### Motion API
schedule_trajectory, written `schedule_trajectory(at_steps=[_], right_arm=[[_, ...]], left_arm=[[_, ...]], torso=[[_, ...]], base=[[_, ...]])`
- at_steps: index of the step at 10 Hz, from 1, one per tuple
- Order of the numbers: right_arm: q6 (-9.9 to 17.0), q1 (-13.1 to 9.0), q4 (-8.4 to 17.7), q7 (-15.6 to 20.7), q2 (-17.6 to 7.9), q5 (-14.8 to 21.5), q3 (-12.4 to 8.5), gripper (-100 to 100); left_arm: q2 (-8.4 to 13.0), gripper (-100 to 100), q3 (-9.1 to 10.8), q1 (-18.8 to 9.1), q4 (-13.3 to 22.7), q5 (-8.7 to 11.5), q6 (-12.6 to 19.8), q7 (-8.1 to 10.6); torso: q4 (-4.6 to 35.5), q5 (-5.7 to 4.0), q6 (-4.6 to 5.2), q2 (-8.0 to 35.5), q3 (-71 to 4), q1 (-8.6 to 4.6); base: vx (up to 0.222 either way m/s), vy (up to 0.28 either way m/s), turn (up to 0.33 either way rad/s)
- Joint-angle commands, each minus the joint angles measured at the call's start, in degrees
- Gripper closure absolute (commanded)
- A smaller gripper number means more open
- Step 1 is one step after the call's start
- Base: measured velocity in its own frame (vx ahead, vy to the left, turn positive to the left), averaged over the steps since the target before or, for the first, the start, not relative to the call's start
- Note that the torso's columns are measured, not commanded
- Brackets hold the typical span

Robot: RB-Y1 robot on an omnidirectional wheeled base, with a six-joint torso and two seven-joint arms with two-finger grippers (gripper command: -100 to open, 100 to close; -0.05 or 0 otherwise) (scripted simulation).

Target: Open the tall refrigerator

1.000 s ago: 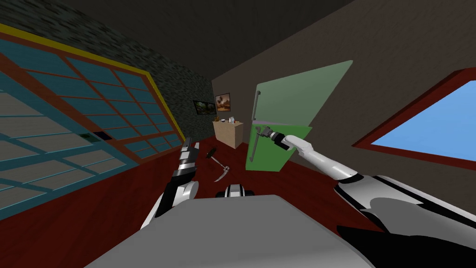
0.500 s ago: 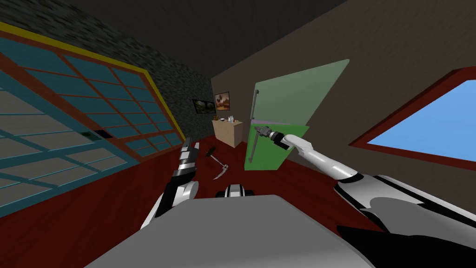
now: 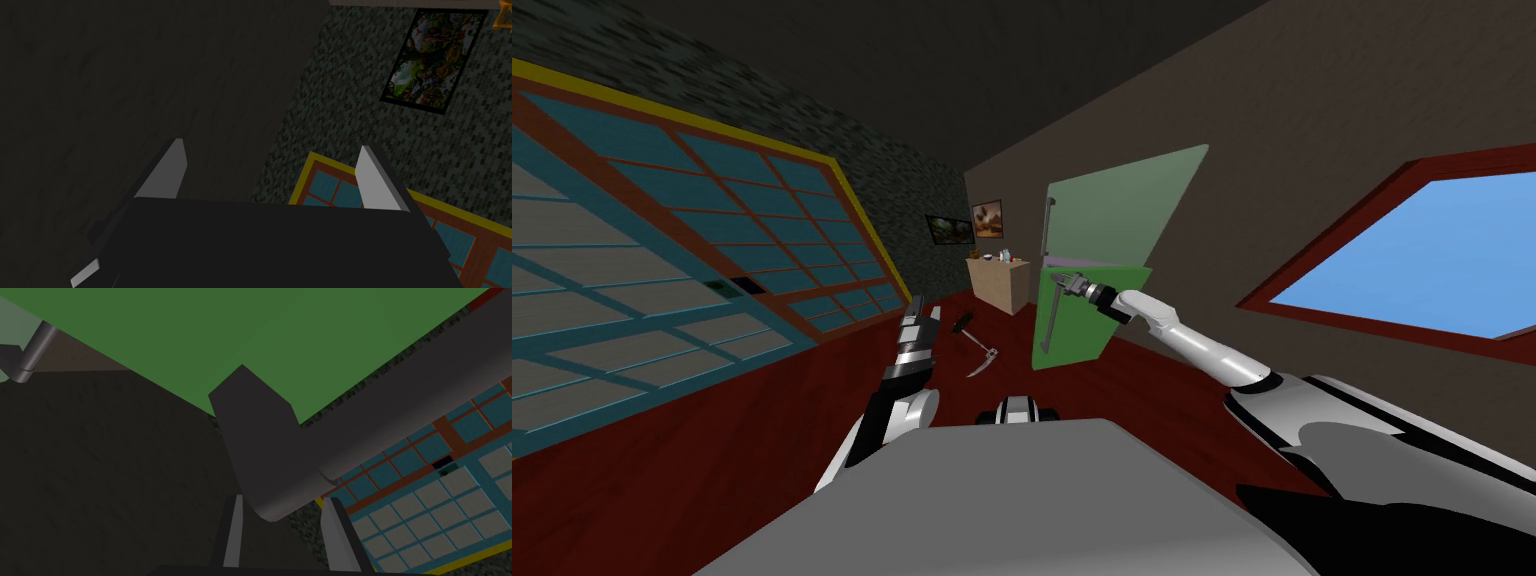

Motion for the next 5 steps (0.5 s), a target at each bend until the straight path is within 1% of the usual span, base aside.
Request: schedule_trajectory(at_steps=[1, 2, 3, 5], right_arm=[[-1.1, -0.1, -2.9, -0.5, -0.3, -0.3, 0.5, 100], [-0.8, 0.1, -2.2, -0.2, -0.1, -0.2, 0.2, 100], [-2.2, 0.2, -4.1, -0.2, 0.3, -0.4, 0.7, 100], [-3.3, 0.2, -5.8, -0.2, 0.6, -0.6, 1.1, 100]], left_arm=[[0.0, 0, 0.0, 0.0, 0.0, 0.0, 0.0, 0.0], [0.0, 0, 0.0, 0.0, 0.0, 0.0, 0.0, 0.0], [0.0, 0, -0.01, 0.0, 0.0, 0.0, 0.0, 0.0], [0.0, 0, 0.0, 0.0, 0.0, 0.0, 0.0, 0.0]], torso=[[0.0, 0.04, -0.08, 0.0, 0.0, 0.07], [0.0, 0.06, -0.09, 0.1, 0.0, 0.12], [0.0, 0.12, -0.05, -0.2, -0.1, 0.32], [-0.1, -0.04, -0.11, 0.1, 0.1, -0.12]], base=[[-0.155, -0.151, 0.001], [-0.077, -0.066, 0.01], [-0.075, -0.136, -0.014], [-0.131, -0.237, 0.034]])
